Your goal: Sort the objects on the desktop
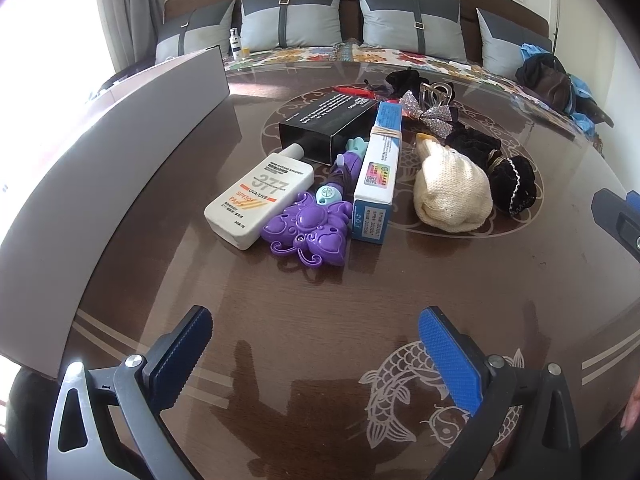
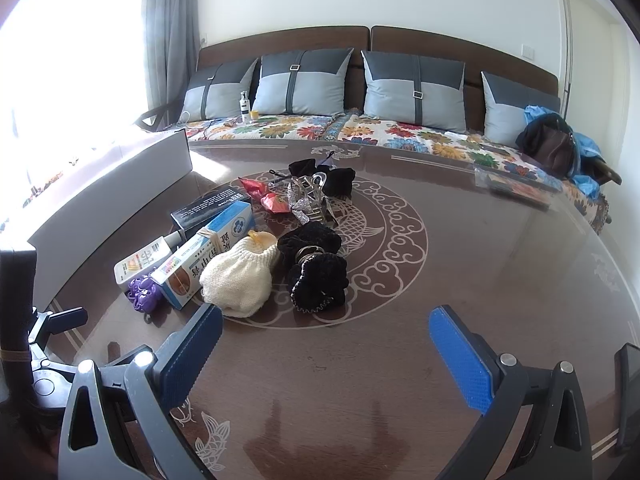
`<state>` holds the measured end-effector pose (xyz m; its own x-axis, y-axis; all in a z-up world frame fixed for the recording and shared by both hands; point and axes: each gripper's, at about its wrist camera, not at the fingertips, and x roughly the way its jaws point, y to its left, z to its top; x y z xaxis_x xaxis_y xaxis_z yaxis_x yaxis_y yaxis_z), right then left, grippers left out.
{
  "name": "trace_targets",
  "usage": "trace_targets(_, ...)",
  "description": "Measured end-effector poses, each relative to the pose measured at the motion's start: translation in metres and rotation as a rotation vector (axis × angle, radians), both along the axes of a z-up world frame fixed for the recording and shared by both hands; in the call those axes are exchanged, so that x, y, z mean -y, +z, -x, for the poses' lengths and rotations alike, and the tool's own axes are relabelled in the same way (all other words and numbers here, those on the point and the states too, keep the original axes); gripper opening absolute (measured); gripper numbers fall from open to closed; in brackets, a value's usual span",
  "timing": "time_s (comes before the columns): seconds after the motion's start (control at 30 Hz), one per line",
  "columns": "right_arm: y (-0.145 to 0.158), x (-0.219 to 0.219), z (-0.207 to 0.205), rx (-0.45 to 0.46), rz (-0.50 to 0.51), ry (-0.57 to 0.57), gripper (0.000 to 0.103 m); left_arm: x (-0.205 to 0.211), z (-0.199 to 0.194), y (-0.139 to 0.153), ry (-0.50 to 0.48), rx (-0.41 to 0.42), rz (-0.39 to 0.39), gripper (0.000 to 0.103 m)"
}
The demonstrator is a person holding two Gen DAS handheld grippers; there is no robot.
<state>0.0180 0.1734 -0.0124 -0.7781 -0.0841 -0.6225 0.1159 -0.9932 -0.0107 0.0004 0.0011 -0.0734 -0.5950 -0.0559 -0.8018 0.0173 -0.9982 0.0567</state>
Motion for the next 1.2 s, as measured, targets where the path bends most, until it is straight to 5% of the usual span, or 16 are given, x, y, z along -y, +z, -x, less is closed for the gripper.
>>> trace_targets(1.2,0.002,-0.002,-0.001,0.004,0.001,0.0,0.103,0.001,0.002,-0.012,-0.006,0.038,0.035,0.103)
